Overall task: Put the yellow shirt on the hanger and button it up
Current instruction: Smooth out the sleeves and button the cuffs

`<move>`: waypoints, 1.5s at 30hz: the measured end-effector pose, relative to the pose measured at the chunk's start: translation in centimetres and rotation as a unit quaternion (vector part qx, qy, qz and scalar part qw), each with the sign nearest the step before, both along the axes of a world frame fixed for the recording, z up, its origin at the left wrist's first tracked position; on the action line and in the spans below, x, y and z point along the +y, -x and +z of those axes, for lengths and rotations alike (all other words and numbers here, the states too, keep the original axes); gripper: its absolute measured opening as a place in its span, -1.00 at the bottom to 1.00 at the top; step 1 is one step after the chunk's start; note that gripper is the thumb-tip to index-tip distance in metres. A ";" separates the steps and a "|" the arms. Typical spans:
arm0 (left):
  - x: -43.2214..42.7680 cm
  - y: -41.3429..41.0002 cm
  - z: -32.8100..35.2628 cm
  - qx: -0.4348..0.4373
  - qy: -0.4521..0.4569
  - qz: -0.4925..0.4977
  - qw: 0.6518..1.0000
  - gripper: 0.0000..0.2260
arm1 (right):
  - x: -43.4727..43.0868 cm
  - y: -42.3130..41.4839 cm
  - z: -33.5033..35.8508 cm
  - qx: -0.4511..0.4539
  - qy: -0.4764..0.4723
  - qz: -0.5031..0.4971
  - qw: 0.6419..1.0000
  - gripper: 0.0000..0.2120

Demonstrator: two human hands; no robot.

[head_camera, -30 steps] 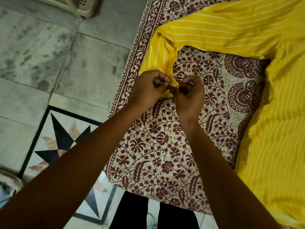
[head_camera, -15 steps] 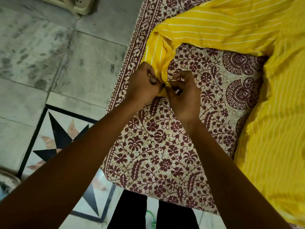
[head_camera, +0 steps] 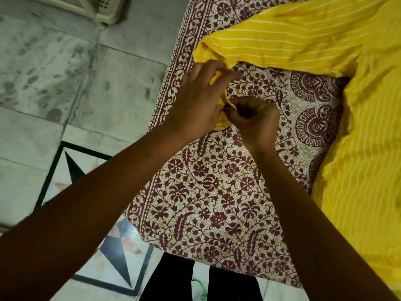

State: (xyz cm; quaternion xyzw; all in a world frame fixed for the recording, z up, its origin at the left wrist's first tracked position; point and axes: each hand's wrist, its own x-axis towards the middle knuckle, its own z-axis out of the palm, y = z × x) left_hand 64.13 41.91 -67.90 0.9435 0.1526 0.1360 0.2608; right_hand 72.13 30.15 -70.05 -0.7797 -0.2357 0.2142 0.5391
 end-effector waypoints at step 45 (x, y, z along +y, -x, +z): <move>-0.7 -0.7 -4.1 -0.014 0.447 0.421 0.789 -0.63 | -0.4 0.4 -1.8 0.186 -0.031 -0.072 0.979 -0.86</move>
